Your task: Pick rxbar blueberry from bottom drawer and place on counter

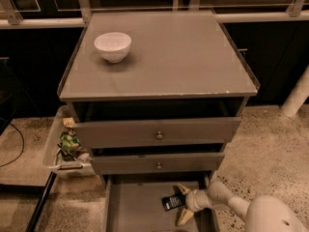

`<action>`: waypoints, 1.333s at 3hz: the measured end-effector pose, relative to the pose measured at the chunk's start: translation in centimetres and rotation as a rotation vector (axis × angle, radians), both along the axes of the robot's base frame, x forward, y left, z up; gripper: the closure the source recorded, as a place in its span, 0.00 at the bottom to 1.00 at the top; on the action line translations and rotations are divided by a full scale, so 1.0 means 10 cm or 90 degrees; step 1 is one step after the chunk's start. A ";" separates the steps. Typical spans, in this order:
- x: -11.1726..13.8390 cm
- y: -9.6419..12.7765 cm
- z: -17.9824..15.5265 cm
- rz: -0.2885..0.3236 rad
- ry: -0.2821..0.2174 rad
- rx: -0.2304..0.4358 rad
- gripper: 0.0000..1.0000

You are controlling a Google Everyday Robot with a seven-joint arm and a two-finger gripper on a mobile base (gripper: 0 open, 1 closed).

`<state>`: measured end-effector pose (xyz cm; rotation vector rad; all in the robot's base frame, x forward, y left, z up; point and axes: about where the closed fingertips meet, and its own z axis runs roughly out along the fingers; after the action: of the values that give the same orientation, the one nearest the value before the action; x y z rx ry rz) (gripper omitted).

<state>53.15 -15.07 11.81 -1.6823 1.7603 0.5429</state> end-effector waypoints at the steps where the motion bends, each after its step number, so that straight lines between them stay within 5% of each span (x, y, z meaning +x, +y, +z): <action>1: 0.13 0.00 0.00 -0.015 0.023 0.031 0.00; 2: 0.27 -0.02 -0.02 -0.036 0.068 0.082 0.00; 4: 0.28 -0.04 -0.11 -0.045 0.050 0.059 0.00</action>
Offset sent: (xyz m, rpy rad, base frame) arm 0.0411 -0.0075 0.0069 0.1682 0.1249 -0.0563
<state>55.90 -15.46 10.74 -1.5491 1.8146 0.6568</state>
